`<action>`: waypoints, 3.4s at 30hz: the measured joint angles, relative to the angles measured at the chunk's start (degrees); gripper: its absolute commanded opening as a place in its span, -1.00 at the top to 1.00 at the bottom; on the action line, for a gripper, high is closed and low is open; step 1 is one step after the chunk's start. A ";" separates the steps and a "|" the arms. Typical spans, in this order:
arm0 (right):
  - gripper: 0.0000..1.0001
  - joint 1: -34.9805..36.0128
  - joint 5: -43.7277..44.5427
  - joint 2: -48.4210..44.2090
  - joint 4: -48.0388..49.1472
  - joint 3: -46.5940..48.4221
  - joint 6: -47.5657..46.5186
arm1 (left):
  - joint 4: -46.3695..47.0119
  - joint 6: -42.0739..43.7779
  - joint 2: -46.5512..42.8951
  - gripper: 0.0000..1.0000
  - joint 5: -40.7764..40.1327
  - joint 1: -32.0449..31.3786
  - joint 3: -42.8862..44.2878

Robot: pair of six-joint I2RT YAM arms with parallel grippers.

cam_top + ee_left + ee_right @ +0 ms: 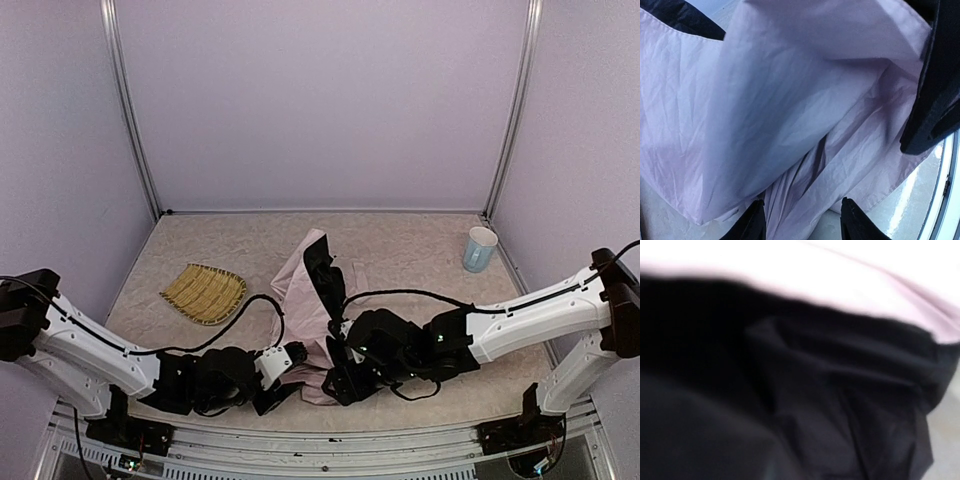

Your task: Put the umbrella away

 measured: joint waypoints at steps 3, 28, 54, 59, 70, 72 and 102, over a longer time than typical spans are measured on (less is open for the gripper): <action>0.42 -0.07 -0.90 0.00 0.61 -0.07 -0.07 | 0.17 0.00 2.14 0.02 0.33 0.17 0.28; 0.83 -17.46 -49.13 -3.54 17.03 4.52 -49.20 | 5.55 2.51 -6.58 0.22 1.27 1.95 -3.98; 0.18 -29.16 -49.68 21.90 19.85 19.69 -51.15 | 3.63 3.67 -5.51 -0.64 7.23 11.56 3.32; 0.13 -30.08 -49.07 23.91 17.44 24.15 -51.91 | 2.49 2.49 -3.69 -0.64 9.81 18.91 6.34; 0.21 -32.48 -45.92 24.98 15.54 27.04 -51.49 | -1.11 0.09 7.48 -0.23 20.09 26.51 14.12; 0.08 -32.57 -44.76 24.98 14.99 27.63 -51.36 | -1.03 -0.61 8.63 -0.05 22.21 27.69 14.80; 0.99 -23.87 -35.10 14.97 15.15 10.23 -29.40 | 2.56 -9.60 19.19 1.00 36.44 35.85 19.58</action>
